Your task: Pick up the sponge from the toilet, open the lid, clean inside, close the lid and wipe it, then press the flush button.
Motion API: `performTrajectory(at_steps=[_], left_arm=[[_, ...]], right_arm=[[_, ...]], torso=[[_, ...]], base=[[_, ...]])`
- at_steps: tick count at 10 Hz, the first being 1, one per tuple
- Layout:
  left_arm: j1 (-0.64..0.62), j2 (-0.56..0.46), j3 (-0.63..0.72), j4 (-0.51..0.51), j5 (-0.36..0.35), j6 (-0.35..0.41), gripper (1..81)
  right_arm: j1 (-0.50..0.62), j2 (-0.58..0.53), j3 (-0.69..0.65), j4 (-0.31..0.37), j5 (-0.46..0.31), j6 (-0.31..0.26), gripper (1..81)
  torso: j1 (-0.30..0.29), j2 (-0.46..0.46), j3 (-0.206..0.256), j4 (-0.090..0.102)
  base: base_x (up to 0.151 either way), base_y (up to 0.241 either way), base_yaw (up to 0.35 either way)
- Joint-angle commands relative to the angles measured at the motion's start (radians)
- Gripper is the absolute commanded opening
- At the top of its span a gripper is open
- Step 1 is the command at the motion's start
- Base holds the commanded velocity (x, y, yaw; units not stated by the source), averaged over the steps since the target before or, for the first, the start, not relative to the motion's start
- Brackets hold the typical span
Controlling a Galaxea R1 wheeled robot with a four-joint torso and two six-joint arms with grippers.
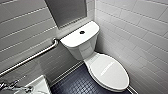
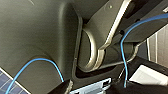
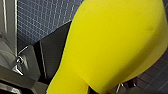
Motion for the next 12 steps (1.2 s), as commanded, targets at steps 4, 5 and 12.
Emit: performTrajectory(at_steps=[4, 5, 12], left_arm=[[0.022, -0.025, 0.020, 0.006, 0.070, 0.003, 81.1], [0.022, -0.020, 0.015, 0.006, 0.070, 0.003, 81.1], [0.038, 0.009, -0.076, -0.006, 0.075, -0.004, 81.1]], right_arm=[[-0.120, 0.195, -0.237, -0.095, -0.014, -0.007, 1.0], [-0.130, 0.228, -0.279, -0.095, -0.014, -0.009, 1.0], [-0.153, 0.398, -0.446, -0.127, -0.015, -0.007, 1.0]], torso=[[-0.122, 0.190, 0.144, 0.000], [-0.143, 0.222, 0.175, 0.000], [-0.303, 0.464, 0.422, 0.000]], base=[[0.000, 0.000, 0.000], [0.000, 0.000, 0.000], [0.000, 0.000, 0.000]])
